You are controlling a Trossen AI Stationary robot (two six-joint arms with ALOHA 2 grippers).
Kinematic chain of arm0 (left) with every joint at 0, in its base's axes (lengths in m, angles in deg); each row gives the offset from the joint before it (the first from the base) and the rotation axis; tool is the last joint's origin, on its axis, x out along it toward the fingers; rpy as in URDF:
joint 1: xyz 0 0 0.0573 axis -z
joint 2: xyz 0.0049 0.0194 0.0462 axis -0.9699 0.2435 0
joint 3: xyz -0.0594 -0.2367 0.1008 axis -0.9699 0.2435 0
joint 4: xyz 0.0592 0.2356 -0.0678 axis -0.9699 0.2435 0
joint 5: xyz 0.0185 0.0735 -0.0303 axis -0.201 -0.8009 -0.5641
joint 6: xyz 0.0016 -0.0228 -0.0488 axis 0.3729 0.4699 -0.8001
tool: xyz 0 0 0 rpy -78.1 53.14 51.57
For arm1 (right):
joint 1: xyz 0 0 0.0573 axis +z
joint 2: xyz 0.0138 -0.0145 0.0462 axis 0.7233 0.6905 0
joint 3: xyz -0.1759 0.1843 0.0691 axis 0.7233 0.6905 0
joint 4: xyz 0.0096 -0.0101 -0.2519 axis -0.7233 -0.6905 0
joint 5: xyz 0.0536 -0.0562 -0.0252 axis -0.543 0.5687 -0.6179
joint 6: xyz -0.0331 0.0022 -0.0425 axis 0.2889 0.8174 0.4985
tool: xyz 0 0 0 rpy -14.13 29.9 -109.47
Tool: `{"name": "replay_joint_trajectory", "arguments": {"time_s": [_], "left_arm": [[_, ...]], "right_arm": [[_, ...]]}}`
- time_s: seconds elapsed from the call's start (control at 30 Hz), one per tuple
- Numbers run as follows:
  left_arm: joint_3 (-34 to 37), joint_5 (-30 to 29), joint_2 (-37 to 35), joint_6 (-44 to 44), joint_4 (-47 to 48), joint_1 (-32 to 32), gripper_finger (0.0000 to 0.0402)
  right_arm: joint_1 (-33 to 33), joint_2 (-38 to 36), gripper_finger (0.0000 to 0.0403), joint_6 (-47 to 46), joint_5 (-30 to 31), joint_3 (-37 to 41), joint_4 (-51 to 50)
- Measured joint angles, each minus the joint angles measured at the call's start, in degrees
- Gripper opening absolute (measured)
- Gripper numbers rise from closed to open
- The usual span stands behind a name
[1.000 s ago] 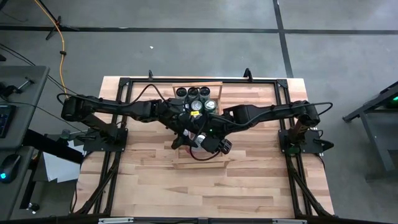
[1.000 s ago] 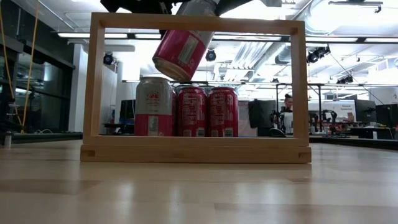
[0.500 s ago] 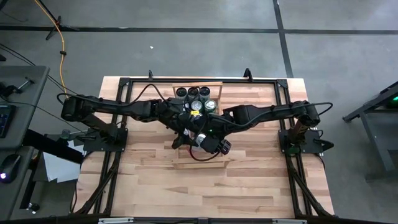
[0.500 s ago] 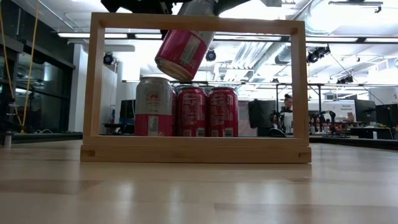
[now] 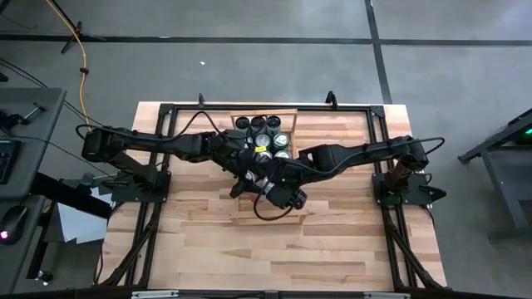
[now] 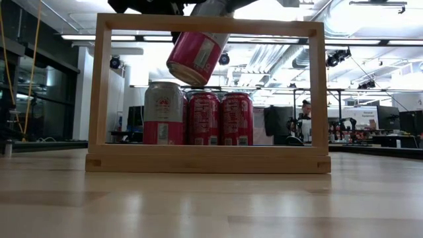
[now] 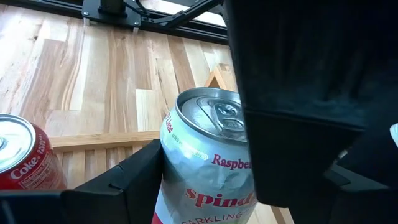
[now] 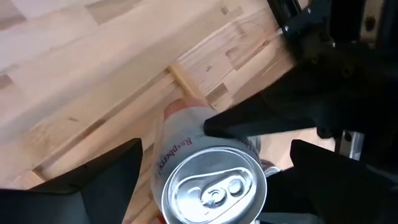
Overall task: Place canned beverage on shelf
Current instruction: Put the pink can on the shelf aligned with the other pink can
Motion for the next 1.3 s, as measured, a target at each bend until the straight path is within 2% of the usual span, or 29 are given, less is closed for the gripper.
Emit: {"name": "replay_joint_trajectory", "arguments": {"time_s": [0.2,0.57,0.87,1.03,1.3], "left_arm": [[0.00,0.24,0.00,0.02,0.02,0.00,0.0253],[0.11,0.43,0.00,-0.35,-0.37,0.04,0.0253],[0.15,0.55,-0.09,-0.47,-2.68,0.00,0.0253],[0.15,0.58,-0.08,-0.48,-3.48,0.00,0.0253],[0.15,0.36,-0.08,-0.88,-3.53,0.02,0.0253]], "right_arm": [[-0.78,0.00,0.0392,-4.19,0.05,0.00,-0.24],[-1.82,0.02,0.0392,1.63,-1.82,0.00,-4.78],[-1.79,0.17,0.0382,3.53,-2.23,0.48,-2.23],[-1.81,0.52,0.0358,4.46,-2.18,0.48,-2.17],[-1.80,0.52,0.0284,5.38,-2.19,0.48,-1.93]]}}
